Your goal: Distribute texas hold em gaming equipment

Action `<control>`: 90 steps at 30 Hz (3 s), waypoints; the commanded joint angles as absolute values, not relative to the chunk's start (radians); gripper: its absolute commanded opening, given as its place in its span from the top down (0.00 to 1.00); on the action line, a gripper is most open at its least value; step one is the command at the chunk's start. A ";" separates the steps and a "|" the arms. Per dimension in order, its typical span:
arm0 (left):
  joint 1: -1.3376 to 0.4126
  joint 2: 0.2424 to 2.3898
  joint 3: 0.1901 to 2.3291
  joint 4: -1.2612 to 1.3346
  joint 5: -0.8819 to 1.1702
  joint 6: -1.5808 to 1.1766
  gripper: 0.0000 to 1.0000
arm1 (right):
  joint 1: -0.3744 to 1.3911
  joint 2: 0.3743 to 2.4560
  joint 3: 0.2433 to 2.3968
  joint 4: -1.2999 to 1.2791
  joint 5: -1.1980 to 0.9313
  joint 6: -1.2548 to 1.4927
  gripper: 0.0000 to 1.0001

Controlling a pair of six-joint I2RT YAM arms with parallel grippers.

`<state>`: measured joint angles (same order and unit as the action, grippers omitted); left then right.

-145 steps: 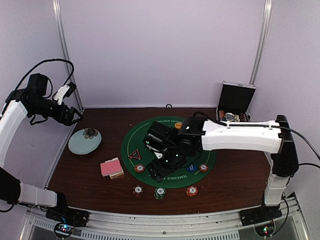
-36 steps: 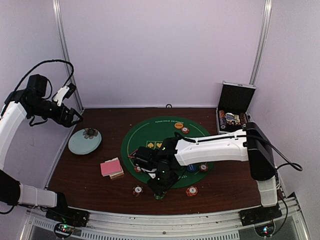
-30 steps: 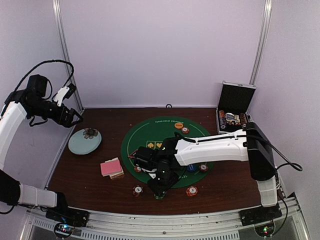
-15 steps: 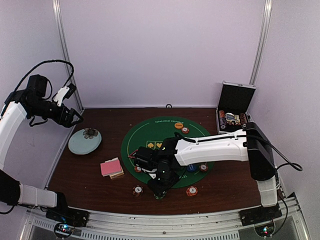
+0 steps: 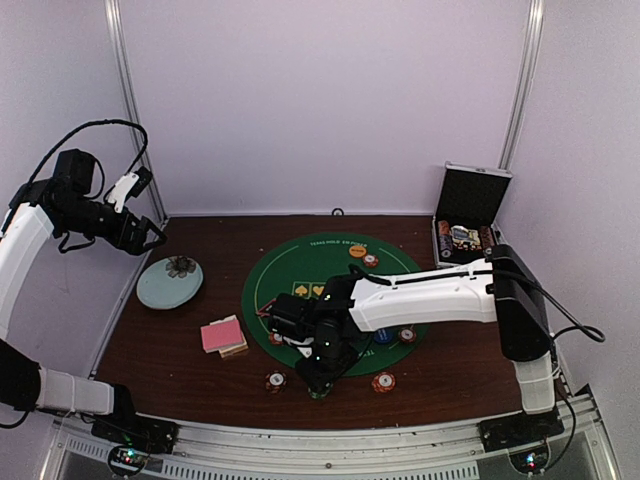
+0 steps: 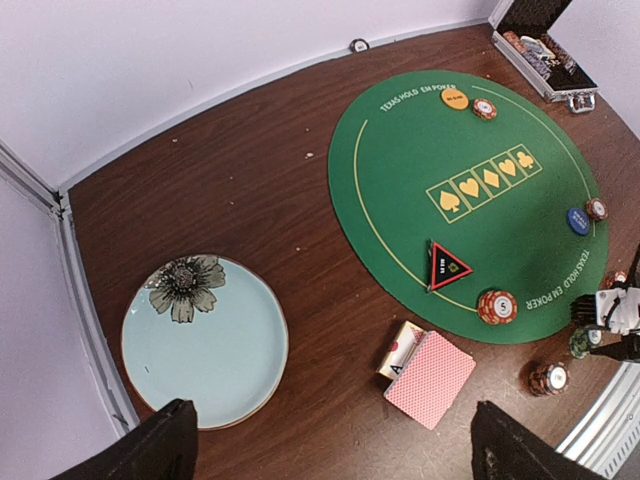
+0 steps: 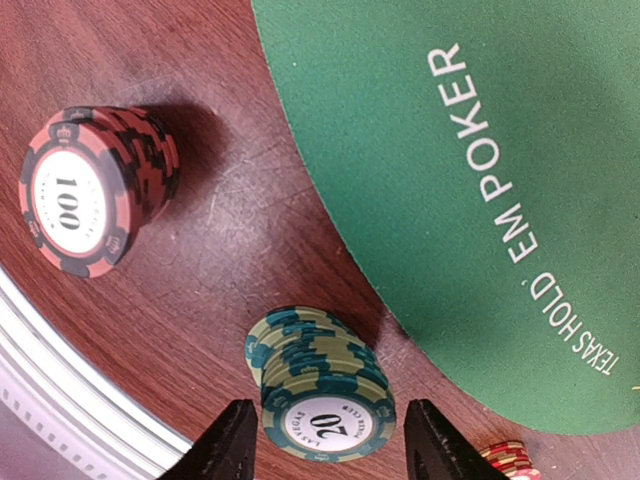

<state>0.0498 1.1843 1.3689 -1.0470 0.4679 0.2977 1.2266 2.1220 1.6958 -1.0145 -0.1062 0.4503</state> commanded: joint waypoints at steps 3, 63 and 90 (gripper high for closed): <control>0.056 1.169 1.374 -1.033 0.480 0.311 0.02 | 1.234 2.140 1.719 -1.020 -0.099 0.448 0.45; 0.055 1.197 1.391 -1.032 0.485 0.299 0.02 | 0.583 2.382 2.200 -1.110 0.103 0.258 0.94; 0.055 1.190 1.377 -1.039 0.482 0.319 0.02 | 0.485 2.455 2.340 -1.112 0.049 0.261 0.36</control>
